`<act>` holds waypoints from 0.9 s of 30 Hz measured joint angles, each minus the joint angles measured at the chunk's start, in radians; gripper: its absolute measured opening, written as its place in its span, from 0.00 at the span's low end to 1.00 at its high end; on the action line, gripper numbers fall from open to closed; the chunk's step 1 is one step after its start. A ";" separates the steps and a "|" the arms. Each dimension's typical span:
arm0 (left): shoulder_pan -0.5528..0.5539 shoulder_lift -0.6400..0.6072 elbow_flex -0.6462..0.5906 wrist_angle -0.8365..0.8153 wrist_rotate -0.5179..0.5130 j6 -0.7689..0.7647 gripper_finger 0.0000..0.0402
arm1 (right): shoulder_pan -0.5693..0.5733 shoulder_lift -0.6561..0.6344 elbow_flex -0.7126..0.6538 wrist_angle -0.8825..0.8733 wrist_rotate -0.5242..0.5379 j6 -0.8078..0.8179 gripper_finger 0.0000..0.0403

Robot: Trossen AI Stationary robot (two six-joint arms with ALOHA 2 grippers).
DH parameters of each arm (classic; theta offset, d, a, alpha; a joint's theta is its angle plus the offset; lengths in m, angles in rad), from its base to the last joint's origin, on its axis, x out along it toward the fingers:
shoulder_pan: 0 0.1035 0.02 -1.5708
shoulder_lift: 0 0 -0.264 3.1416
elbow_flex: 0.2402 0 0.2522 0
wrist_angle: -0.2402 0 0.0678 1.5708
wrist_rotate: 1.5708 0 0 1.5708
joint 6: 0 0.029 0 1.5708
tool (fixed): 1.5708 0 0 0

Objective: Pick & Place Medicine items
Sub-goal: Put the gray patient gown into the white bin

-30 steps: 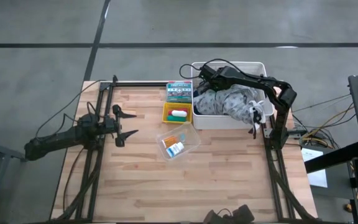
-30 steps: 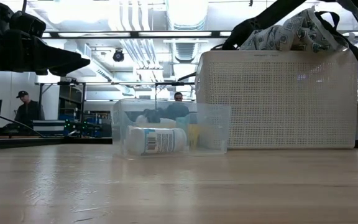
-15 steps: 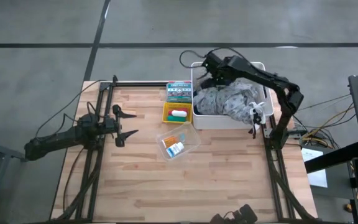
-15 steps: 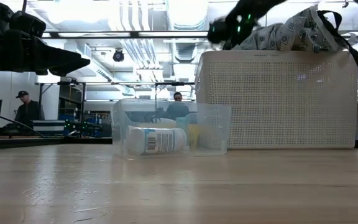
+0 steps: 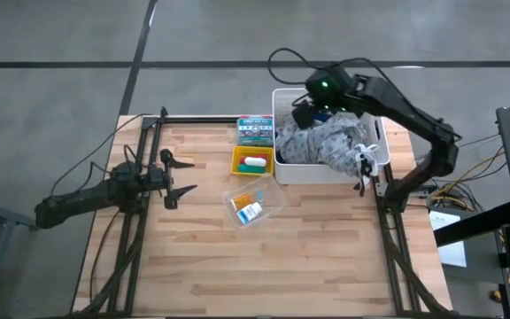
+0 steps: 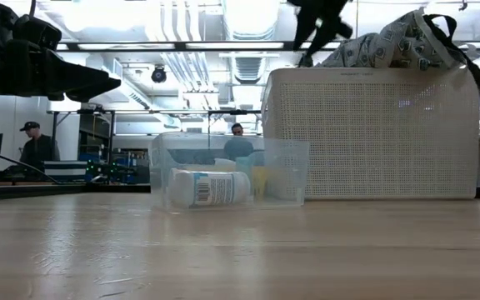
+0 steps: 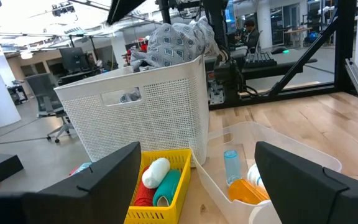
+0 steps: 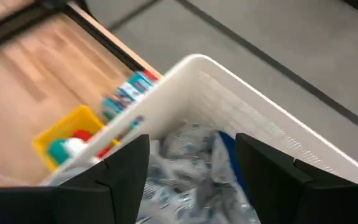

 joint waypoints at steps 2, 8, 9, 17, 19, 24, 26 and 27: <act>0.000 0.000 0.000 0.000 0.000 0.000 0.80 | 0.040 -0.038 -0.009 -0.001 0.000 0.031 0.58; 0.000 0.000 0.000 0.000 0.000 0.000 0.80 | 0.211 -0.127 -0.052 -0.055 0.000 0.113 0.59; 0.000 0.000 0.000 0.000 0.000 0.000 0.80 | 0.243 -0.136 -0.054 -0.075 0.000 0.134 0.59; 0.000 0.000 0.000 0.000 0.000 0.000 0.80 | 0.499 -0.166 -0.081 -0.183 0.002 0.287 0.59; 0.000 0.000 0.000 0.000 0.000 0.000 0.80 | 0.556 -0.162 -0.087 -0.210 0.001 0.320 0.59; 0.000 0.000 0.000 0.000 0.000 0.000 0.80 | 0.645 -0.147 -0.118 -0.301 0.007 0.330 0.59; 0.000 0.000 0.000 0.000 0.000 0.000 0.80 | 0.666 -0.140 -0.135 -0.329 0.007 0.329 0.59; 0.000 0.000 0.000 0.000 0.000 0.000 0.80 | 0.678 -0.139 -0.145 -0.350 0.006 0.329 0.59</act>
